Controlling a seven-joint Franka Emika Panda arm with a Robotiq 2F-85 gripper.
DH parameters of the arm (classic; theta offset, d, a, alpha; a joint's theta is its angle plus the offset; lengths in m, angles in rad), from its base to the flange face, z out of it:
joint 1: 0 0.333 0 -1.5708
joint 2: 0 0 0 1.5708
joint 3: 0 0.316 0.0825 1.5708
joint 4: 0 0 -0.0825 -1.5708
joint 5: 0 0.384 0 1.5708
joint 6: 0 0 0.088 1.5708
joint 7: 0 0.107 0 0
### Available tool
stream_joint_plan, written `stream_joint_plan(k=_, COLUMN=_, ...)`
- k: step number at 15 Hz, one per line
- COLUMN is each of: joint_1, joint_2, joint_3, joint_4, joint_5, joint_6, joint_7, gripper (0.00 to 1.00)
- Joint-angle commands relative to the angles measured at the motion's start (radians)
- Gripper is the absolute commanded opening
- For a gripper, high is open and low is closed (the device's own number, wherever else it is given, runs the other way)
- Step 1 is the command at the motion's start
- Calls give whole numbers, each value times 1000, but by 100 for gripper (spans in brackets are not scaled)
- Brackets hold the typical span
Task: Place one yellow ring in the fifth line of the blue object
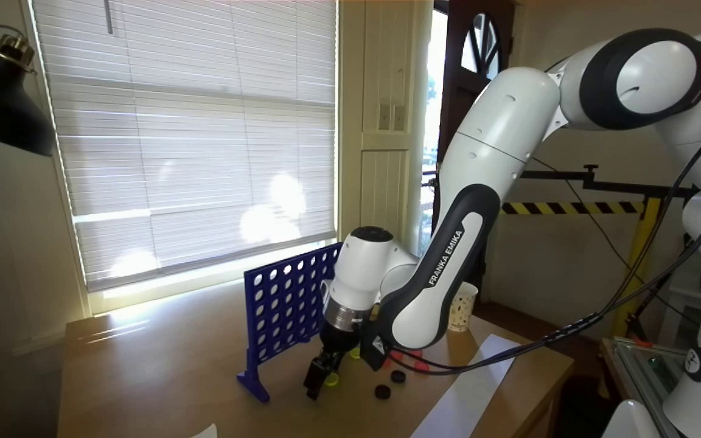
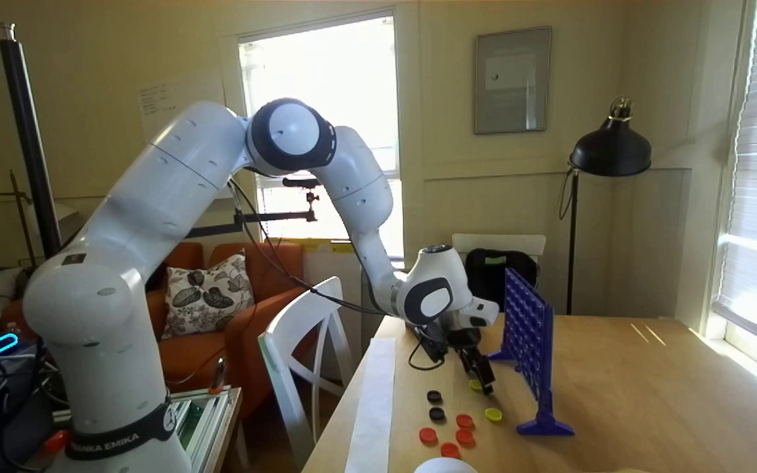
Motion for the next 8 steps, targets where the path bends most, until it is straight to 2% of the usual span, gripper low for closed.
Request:
stream_joint_plan(k=1, joint_1=-8, joint_2=-30, joint_3=7, joint_4=-35, joint_5=27, joint_6=-27, joint_7=-31, gripper=100)
stream_joint_plan(k=8, joint_1=0, joint_2=-34, joint_3=-9, joint_4=-40, joint_5=21, joint_6=-29, joint_7=-24, gripper=100)
